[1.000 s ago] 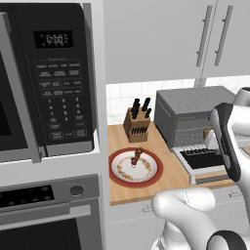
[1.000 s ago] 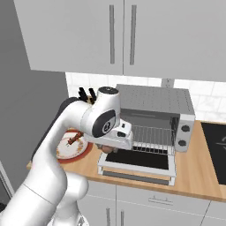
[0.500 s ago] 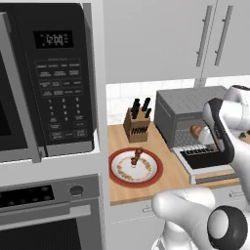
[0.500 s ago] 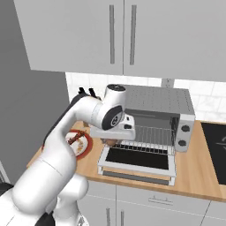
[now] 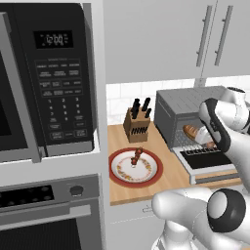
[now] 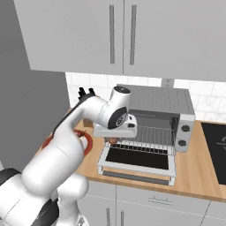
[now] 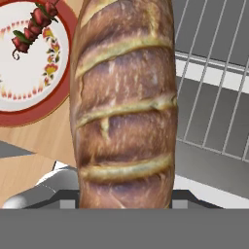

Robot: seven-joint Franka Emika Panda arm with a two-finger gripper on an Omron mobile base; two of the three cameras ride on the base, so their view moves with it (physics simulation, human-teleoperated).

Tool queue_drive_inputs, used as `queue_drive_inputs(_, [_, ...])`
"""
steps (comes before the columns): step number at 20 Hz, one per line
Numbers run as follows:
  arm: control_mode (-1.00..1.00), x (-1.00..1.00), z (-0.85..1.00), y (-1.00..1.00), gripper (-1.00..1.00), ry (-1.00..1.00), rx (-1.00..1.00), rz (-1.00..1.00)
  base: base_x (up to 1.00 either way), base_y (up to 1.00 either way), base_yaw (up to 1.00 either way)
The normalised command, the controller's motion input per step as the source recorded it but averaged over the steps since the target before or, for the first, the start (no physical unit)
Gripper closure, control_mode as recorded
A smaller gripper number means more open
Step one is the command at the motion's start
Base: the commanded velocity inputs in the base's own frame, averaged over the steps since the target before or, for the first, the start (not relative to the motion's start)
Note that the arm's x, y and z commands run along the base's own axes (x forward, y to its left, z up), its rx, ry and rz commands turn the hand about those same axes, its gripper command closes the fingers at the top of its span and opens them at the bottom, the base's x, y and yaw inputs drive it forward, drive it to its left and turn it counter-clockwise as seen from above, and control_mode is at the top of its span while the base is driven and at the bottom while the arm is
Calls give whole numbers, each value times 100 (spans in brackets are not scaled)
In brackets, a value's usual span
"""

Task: Pick up the kebab skewer and baguette bread, and place them inside the toaster oven. Close the toaster oven door and start by setting the timer.

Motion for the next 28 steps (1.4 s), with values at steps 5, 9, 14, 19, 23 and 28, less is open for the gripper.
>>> queue_drive_inputs(5, [-100, 15, -17, 0, 100, 0, 2, 1, 0, 0, 0])
queue_drive_inputs(9, [-100, 11, -21, 0, 100, 0, 2, 0, 0, 0, 0])
queue_drive_inputs(14, [-100, 16, -10, 0, 100, 0, 2, 0, 0, 0, 0])
queue_drive_inputs(19, [-100, 3, -18, 0, 100, 0, 2, 0, 0, 0, 0])
queue_drive_inputs(23, [-100, 2, -22, -2, 100, -1, 2, 0, 0, 0, 0])
queue_drive_inputs(28, [-100, 11, -3, -6, 100, -2, 1, 0, 0, 0, 0])
